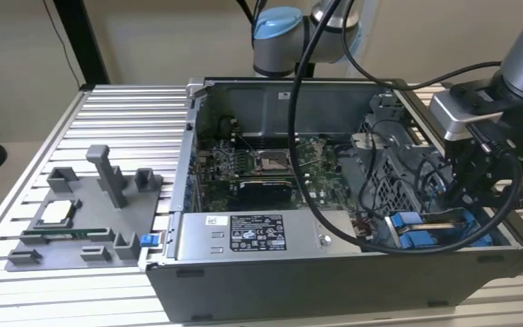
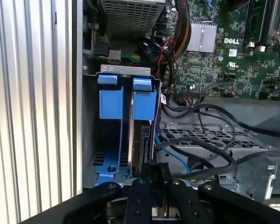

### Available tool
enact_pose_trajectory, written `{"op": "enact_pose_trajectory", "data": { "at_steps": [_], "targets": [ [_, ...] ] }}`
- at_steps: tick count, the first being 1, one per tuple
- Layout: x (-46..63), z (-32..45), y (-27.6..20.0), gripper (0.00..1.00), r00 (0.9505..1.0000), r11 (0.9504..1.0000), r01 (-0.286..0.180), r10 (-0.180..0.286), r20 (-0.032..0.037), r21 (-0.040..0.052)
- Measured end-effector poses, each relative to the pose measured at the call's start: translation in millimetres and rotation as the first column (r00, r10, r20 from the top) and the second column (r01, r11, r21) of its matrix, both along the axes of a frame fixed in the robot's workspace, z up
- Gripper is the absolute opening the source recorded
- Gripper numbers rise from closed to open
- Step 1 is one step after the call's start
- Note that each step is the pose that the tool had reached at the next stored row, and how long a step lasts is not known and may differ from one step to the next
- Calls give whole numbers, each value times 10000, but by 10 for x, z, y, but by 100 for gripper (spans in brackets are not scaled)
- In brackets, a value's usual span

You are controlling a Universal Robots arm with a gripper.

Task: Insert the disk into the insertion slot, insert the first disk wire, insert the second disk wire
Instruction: 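Insert the first disk wire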

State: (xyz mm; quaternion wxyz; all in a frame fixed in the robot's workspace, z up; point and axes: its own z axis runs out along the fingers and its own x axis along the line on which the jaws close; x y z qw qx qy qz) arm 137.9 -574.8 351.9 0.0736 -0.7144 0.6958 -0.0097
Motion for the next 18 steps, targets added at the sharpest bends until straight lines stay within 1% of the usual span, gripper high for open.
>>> {"op": "enact_pose_trajectory", "data": {
  "at_steps": [1,2,4,5,8,11,13,14,17,18],
  "targets": [
    [2,0,-10,0,10000,10000,16,-16,-59,-3],
    [2,0,-21,0,9999,10000,23,-24,-159,-16],
    [15,-1,-38,0,9992,10000,26,-28,-405,-52],
    [29,-3,-44,0,9990,10000,27,-29,-454,-52],
    [71,-15,-51,0,9988,10000,32,-35,-496,-52],
    [80,-18,-54,0,9982,9999,102,-106,-589,-80],
    [81,-20,-55,0,9978,9998,181,-188,-630,-111],
    [82,-20,-55,0,9977,9998,186,-194,-644,-120],
    [83,-20,-55,0,9977,9998,186,-194,-644,-120],
    [83,-21,-46,0,9977,9998,186,-193,-644,-119]
  ]
}}
